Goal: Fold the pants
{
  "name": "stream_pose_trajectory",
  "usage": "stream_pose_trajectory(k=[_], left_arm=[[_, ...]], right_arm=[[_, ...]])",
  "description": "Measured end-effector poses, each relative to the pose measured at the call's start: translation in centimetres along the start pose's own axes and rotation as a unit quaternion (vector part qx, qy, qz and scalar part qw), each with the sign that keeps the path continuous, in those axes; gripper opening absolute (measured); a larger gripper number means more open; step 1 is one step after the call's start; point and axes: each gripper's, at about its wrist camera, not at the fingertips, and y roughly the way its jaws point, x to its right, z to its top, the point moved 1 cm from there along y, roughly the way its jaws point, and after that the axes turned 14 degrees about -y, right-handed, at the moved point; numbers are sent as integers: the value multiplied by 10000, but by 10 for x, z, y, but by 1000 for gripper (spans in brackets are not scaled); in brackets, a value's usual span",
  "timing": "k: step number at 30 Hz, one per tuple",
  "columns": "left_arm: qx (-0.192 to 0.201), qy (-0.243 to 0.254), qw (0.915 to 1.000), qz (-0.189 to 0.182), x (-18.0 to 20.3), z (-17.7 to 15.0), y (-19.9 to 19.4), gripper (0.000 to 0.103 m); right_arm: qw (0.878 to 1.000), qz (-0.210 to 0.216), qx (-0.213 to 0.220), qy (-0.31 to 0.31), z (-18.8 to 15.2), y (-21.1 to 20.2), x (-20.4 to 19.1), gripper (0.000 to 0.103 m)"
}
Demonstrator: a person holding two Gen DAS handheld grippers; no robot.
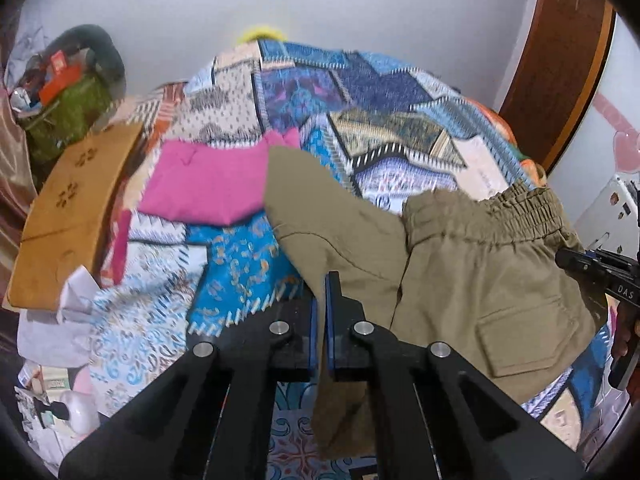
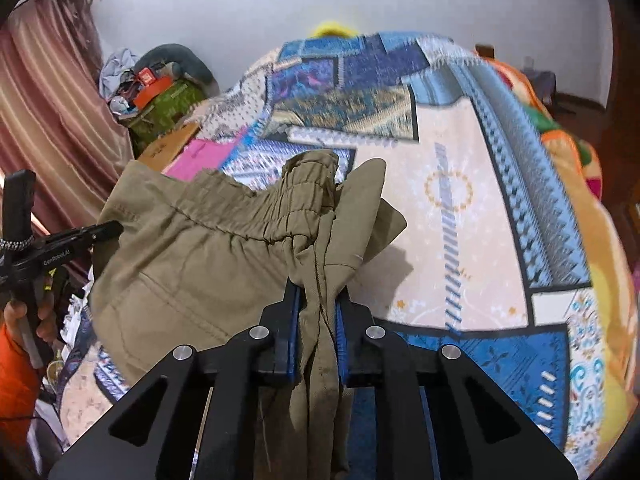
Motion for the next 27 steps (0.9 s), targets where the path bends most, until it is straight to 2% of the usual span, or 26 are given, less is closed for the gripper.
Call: stream_pose_trajectory(k=[7,15,20,27], left_arm=[[477,131,9988,48,3,26,-31,1],[851,156,9961,200,-12,60,-43,1],[1002,17,9945,306,-33,86,-43,1],[1159,-270,9913,559,-80,130,-28,1]], right_arm=[[9986,-120,391,-345,35,-21,-15,13],[9948,-205,765,-637,80,-26,-29,13],[9923,-186,891,-841,113,-10,-40,13],[9899,-2,978,-1024,158,32,-59,13]])
